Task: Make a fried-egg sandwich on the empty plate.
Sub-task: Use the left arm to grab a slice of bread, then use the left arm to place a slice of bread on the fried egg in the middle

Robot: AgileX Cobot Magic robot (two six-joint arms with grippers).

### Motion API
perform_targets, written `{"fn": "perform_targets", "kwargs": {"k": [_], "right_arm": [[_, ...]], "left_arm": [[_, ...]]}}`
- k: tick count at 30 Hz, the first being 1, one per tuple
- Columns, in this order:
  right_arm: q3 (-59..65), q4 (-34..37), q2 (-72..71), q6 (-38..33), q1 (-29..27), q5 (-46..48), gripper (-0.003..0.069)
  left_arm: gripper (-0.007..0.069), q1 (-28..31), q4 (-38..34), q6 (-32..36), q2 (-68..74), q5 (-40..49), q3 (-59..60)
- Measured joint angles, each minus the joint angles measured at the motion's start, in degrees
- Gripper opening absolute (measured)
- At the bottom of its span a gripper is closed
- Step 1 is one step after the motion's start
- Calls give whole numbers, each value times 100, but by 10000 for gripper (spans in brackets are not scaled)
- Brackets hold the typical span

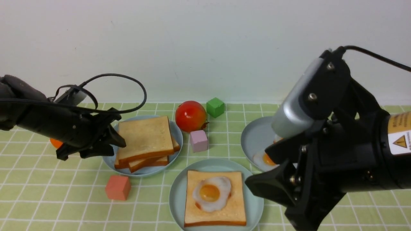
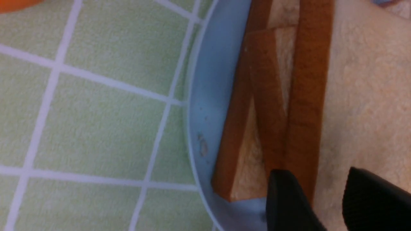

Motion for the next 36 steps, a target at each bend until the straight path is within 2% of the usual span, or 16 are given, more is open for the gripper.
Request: {"fn": "perform_targets", "kwargs": {"k": [1,3,7,9,11,15,24,28,29,32,36], "right_arm": [[0,-5,0,0,0,0,463],[0,11,0,0,0,13,337],[0,153,0,0,0,38,50],[0,186,-5,0,0,43,-6],[0,199,-18,0,0,43,-11],[0,242,-28,0,0,43,-11],[0,356,-28,5,0,38,-7],[0,369,-28,5,0,38,-4],[0,369,-28,5,0,38,-4],[0,374,-28,5,6,38,0],[0,374,-28,5,11,38,4]], "left_arm": [[262,0,0,0,11,0,0],[216,0,-302,615,156,5,-7],[124,0,-353,826,203,11,-30],[71,0,-347,841,203,17,-36],[40,0,-318,841,203,63,-36],[41,26,-169,733,59,199,-31],[41,-102,7,324,-1359,613,198],[41,-862,-409,332,-1971,269,1040],[41,-862,-433,332,-1982,269,1083],[41,-1693,-917,559,-1968,-371,1734],[41,-2336,-1405,884,-1668,-929,1924]]}}
